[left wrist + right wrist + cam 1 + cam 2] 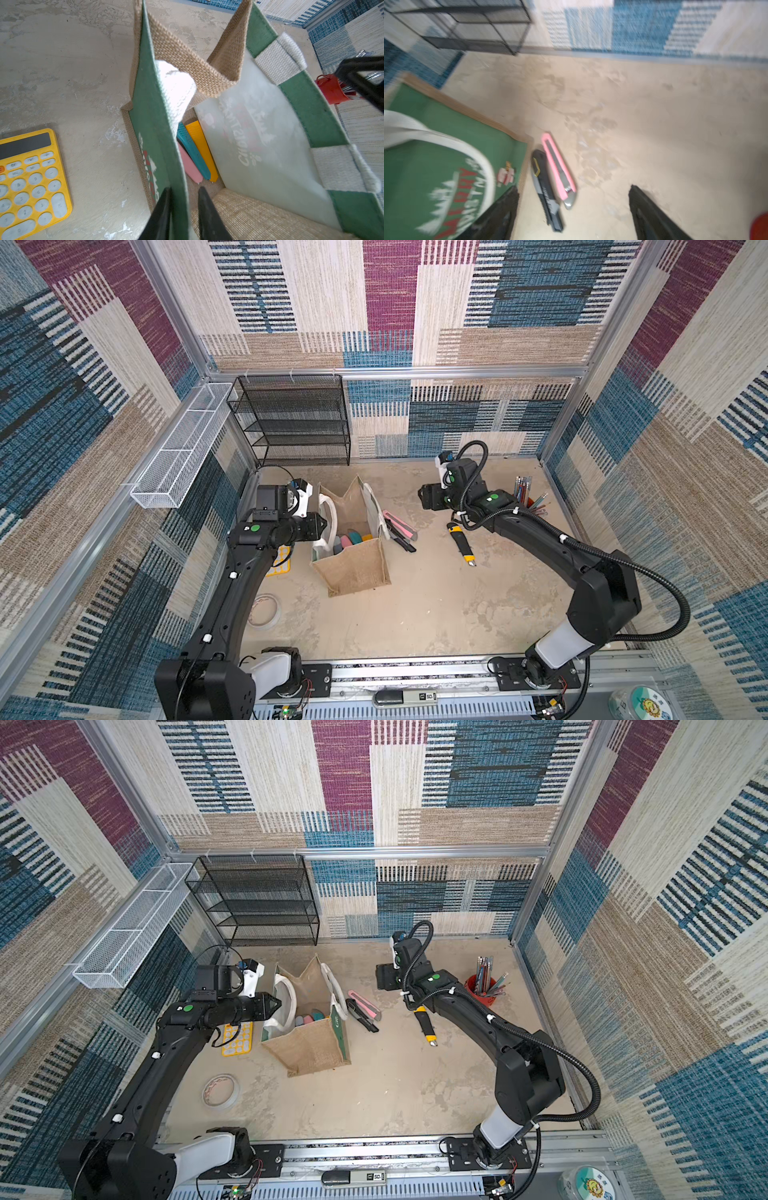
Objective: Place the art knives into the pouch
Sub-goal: Place the utility knife in the pouch, then pick up the utility knife at the center of the board.
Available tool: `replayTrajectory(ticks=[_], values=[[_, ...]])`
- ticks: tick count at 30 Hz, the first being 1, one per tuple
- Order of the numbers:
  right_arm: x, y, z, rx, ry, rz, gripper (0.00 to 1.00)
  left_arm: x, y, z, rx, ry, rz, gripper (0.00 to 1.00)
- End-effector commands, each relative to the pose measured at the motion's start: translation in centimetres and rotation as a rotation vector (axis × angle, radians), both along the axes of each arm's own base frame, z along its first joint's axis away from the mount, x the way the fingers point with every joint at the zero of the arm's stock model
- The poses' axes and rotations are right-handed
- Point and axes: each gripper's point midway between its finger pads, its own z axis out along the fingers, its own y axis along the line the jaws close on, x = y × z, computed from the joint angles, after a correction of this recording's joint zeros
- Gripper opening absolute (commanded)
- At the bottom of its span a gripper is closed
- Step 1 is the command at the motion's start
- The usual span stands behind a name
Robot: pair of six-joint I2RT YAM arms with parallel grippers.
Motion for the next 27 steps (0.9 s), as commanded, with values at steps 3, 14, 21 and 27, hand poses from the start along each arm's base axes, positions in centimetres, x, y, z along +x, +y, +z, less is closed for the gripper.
replayTrajectory(ticks=[3,14,21,27], values=[[-0.2,-3.2,-5.0,-0.006,0.099,-0.071,0.86,-0.3,-0.3,0.2,-0.012,-0.006,-0.013,0.26],[-1.3,-7.6,-12.3,-0.168,0.236,-0.149,0.84,-0.2,-0.3,0.2,-0.018,-0.002,-0.015,0.26],[-0.8,-8.3,-14.6,-0.193,0.269,-0.164,0.72,-0.3,-0.4,0.4,-0.017,-0.007,-0.016,0.34],[-0.7,-8.3,-16.3,-0.195,0.308,-0.152,0.62,-0.4,-0.5,1.3,-0.029,-0.040,-0.018,0.47]])
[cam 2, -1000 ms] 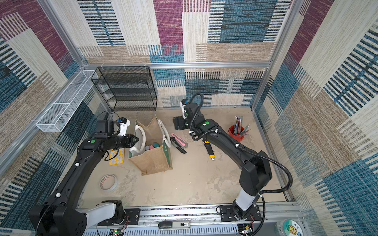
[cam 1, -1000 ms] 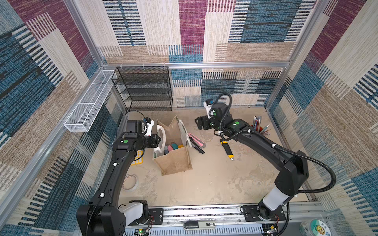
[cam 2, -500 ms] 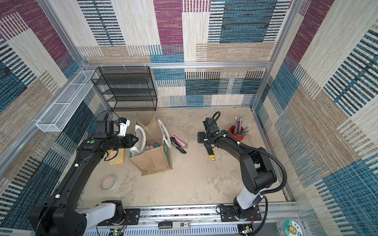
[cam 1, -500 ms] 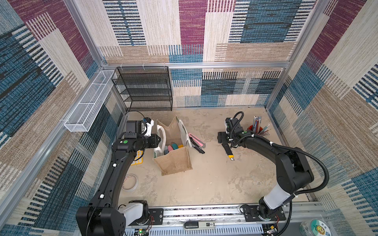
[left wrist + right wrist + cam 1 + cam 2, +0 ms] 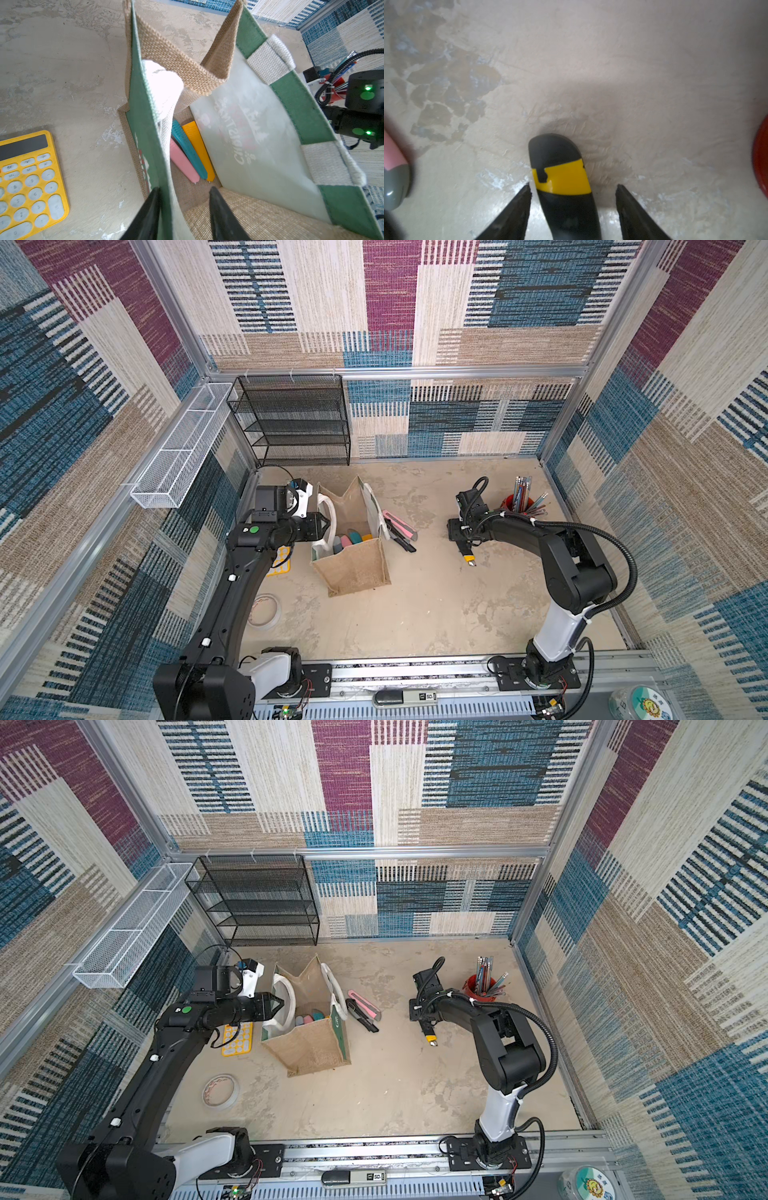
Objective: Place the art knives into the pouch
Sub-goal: Pick up the utility knife at the center of the board.
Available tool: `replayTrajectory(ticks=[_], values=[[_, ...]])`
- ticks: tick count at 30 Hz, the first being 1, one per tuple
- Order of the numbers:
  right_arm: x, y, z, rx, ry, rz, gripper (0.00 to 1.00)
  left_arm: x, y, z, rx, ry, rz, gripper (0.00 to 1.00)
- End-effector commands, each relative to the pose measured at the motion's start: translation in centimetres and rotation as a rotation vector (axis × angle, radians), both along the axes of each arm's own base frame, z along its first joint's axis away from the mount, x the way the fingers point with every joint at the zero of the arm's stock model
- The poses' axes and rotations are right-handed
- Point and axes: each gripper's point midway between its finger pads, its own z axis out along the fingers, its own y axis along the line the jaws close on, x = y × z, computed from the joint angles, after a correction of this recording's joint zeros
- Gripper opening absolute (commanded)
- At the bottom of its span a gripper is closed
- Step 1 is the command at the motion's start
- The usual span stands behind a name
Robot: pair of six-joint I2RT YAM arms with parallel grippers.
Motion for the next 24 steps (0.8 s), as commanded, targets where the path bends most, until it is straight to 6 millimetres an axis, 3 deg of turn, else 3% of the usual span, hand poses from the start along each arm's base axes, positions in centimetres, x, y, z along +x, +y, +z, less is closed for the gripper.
replayTrajectory(ticks=[1,7,11,12,13,16,24], values=[[0.7,0.5,-0.1,0.015,-0.016,0.012,0.60,-0.1,-0.3,0.8,-0.022,-0.029,-0.007,0.49],[0.5,0.4,-0.7,0.014,-0.001,0.005,0.44,-0.4,-1.0,2.7,-0.069,-0.042,-0.026,0.63],[0.3,0.7,-0.7,0.035,0.002,0.005,0.32,-0.8,-1.1,4.1,-0.096,-0.048,-0.009,0.79],[0.2,0.7,-0.8,0.040,0.007,0.004,0.31,-0.8,-1.2,4.2,-0.105,-0.048,-0.007,0.86],[0.2,0.8,-0.9,0.045,0.010,0.003,0.28,-1.0,-1.2,4.3,-0.110,-0.049,-0.007,0.99],[0.0,1.2,-0.3,0.076,0.002,0.003,0.24,-1.6,-1.3,4.7,-0.120,-0.051,-0.006,0.99],[0.5,2.4,4.3,0.171,-0.085,0.014,0.22,-2.2,-0.9,4.6,-0.107,-0.063,0.008,0.99]])
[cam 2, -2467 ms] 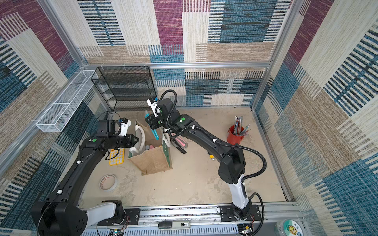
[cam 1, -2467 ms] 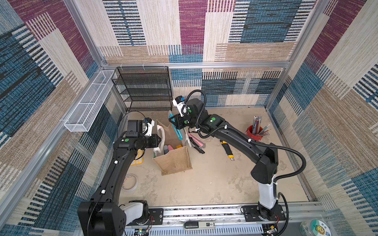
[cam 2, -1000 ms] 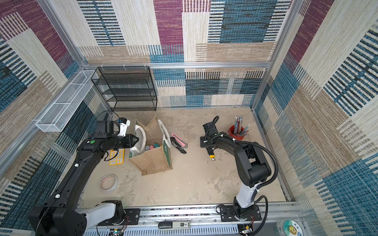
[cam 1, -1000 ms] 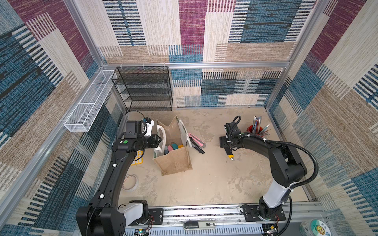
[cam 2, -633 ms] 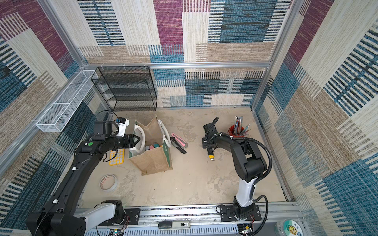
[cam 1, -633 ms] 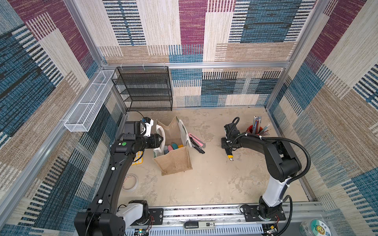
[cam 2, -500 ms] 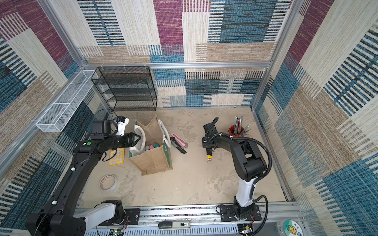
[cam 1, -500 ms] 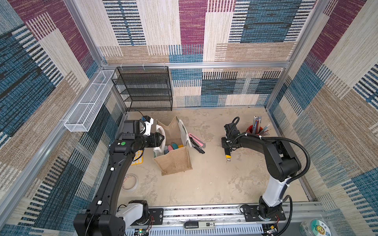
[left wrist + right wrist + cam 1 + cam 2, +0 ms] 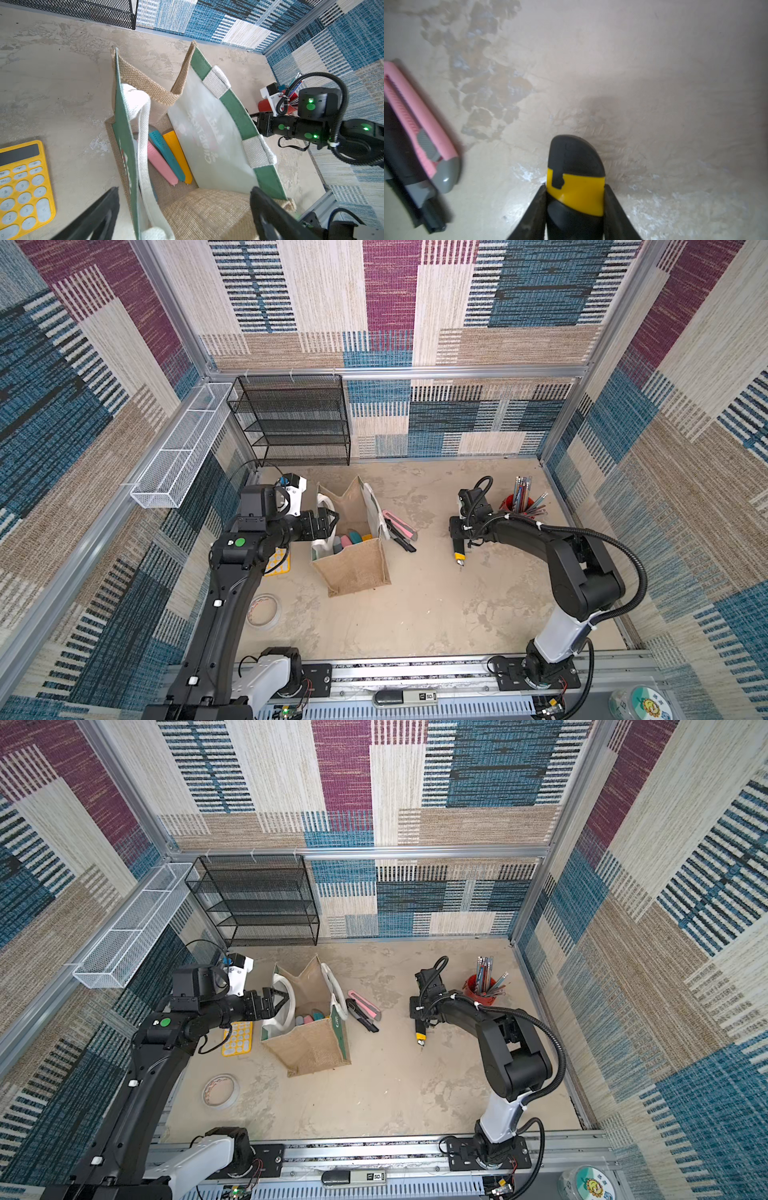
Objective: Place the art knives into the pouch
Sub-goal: Pick up the utility knife at the center of the board, then place the utility knife in the pouch.
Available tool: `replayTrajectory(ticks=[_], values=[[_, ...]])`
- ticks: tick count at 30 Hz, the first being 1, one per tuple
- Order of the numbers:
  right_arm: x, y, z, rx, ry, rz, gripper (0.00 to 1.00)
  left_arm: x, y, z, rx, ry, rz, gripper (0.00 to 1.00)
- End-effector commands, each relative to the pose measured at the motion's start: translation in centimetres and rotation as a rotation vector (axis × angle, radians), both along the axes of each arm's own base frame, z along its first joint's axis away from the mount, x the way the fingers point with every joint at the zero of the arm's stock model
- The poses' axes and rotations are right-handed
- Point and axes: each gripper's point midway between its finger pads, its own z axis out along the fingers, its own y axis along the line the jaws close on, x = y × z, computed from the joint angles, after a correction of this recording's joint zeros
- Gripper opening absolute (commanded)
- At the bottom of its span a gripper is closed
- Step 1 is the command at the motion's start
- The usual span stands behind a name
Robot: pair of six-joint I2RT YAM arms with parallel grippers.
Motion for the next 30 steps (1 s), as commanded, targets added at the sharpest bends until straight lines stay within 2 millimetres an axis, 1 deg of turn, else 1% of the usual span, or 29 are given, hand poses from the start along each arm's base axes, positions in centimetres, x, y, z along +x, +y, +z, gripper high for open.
replayTrajectory(ticks=[1,4,5,7,9,10,12,14,16,18,20,24,27,28,30], values=[[0.4,1.0,1.9,0.056,-0.027,0.006,0.21,-0.2,-0.1,-0.4,-0.015,0.023,0.004,0.99],[0.5,2.0,4.3,0.105,-0.065,0.029,0.21,-0.2,-0.2,-0.4,-0.020,0.025,-0.001,0.99],[0.6,2.3,5.4,0.117,-0.085,0.032,0.21,-0.2,-0.2,-0.3,-0.020,0.023,-0.001,0.99],[0.8,2.7,8.0,0.126,-0.131,0.018,0.21,-0.2,-0.1,-0.2,-0.014,0.018,0.002,0.99],[1.1,3.6,11.6,0.118,-0.217,0.016,0.20,-0.1,-0.1,-0.2,-0.014,0.015,0.005,1.00],[1.1,4.4,13.2,0.129,-0.249,0.029,0.19,-0.1,-0.1,-0.1,-0.018,0.011,0.002,0.99],[1.0,6.7,16.9,0.186,-0.313,0.088,0.19,-0.1,-0.3,0.0,-0.032,0.008,-0.004,0.99],[0.5,9.2,19.6,0.252,-0.351,0.166,0.19,0.0,-0.7,0.2,-0.047,0.003,-0.016,0.99],[0.2,11.2,21.7,0.290,-0.373,0.219,0.18,-0.2,-1.1,0.5,-0.068,-0.004,-0.039,0.99],[-0.5,13.6,23.4,0.332,-0.384,0.287,0.16,-0.3,-1.4,0.9,-0.087,-0.013,-0.055,0.99],[-1.4,16.4,25.3,0.391,-0.403,0.366,0.16,-0.6,-1.6,1.3,-0.098,-0.020,-0.063,0.99],[-2.7,20.8,28.0,0.474,-0.425,0.475,0.16,-0.9,-1.9,1.8,-0.116,-0.028,-0.074,0.99],[-3.7,23.9,29.0,0.544,-0.417,0.560,0.16,-1.4,-2.0,2.4,-0.130,-0.041,-0.076,0.99],[-4.0,24.9,28.9,0.560,-0.407,0.582,0.15,-1.8,-2.5,2.8,-0.152,-0.046,-0.102,0.99],[-4.2,26.5,28.6,0.572,-0.390,0.615,0.15,-2.1,-2.5,3.2,-0.155,-0.057,-0.105,0.99]])
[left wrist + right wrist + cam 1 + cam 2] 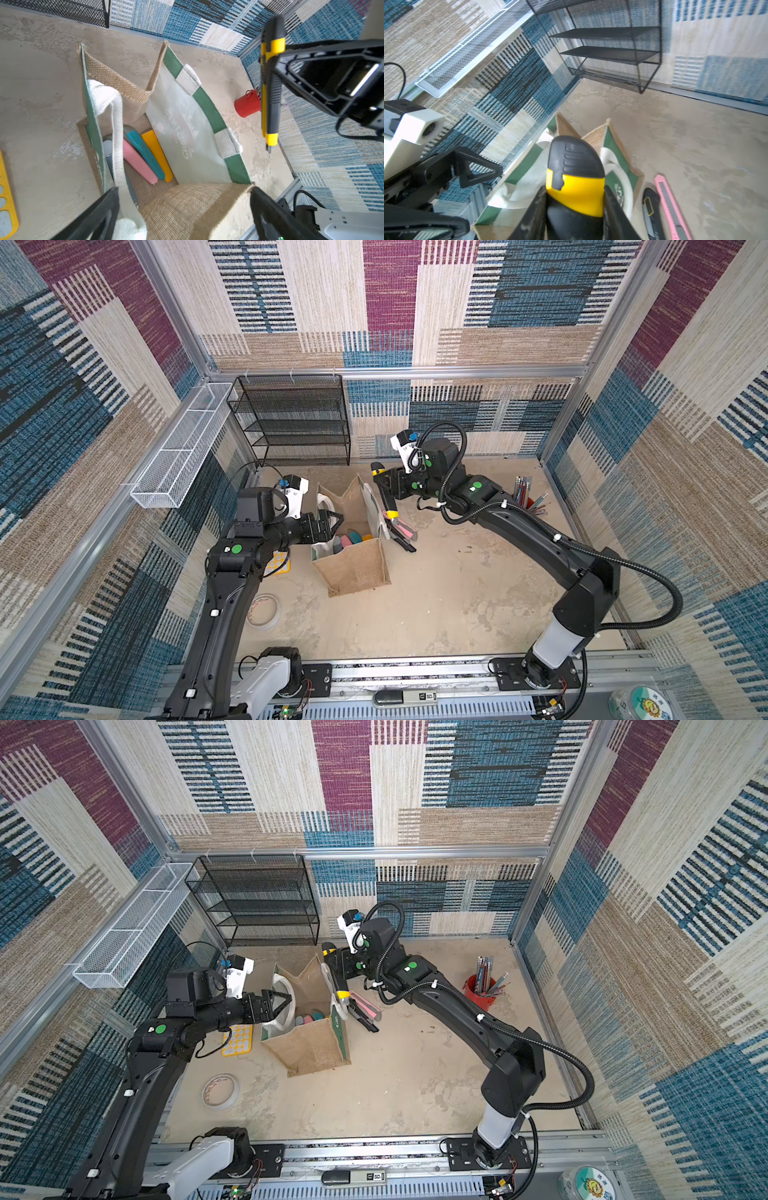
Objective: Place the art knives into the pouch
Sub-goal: Place the utility knife in the pouch.
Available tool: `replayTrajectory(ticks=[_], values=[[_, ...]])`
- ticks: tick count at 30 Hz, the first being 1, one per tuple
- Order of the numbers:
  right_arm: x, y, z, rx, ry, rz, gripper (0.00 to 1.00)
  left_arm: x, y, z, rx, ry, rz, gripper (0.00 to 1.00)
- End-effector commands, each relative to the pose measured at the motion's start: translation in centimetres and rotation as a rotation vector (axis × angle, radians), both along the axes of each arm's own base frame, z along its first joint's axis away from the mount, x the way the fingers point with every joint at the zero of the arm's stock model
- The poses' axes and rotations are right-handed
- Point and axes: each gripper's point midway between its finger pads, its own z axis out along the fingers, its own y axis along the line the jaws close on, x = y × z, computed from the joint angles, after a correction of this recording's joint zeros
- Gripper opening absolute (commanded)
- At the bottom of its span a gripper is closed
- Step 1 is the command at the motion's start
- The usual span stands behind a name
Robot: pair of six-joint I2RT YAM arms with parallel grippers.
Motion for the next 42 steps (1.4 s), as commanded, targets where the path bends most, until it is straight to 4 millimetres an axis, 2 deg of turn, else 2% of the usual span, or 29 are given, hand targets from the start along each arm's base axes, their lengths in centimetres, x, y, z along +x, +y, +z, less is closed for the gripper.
replayTrajectory(ticks=[1,8,14,18,21,28,33,37,42], values=[[-0.8,3.0,0.5,0.054,0.009,0.094,0.15,-0.5,-0.6,1.4,-0.043,-0.033,-0.024,0.99],[-0.8,7.5,-1.5,0.039,0.052,0.191,0.17,-1.1,-0.5,1.4,-0.040,-0.036,-0.022,0.99],[-0.1,9.4,-4.9,0.002,0.129,0.222,0.21,-0.8,-0.4,1.1,-0.033,-0.032,-0.014,0.99],[0.1,9.6,-5.1,-0.006,0.131,0.219,0.26,-0.7,-0.4,1.0,-0.033,-0.030,-0.014,0.99],[0.5,9.3,-4.6,-0.021,0.108,0.196,0.26,-0.7,-0.4,1.1,-0.034,-0.030,-0.016,0.99],[0.5,9.4,-1.8,0.023,0.055,0.205,0.23,-0.4,-0.4,0.9,-0.037,-0.026,-0.016,0.99],[0.9,10.0,-0.8,0.040,0.043,0.211,0.22,-0.3,-0.5,0.7,-0.036,-0.023,-0.017,0.99],[1.1,10.3,-1.4,0.033,0.053,0.217,0.22,-0.4,-0.4,0.6,-0.034,-0.021,-0.014,0.99],[1.1,10.0,-4.3,-0.017,0.104,0.200,0.22,-0.4,-0.3,0.6,-0.028,-0.027,-0.009,0.99]])
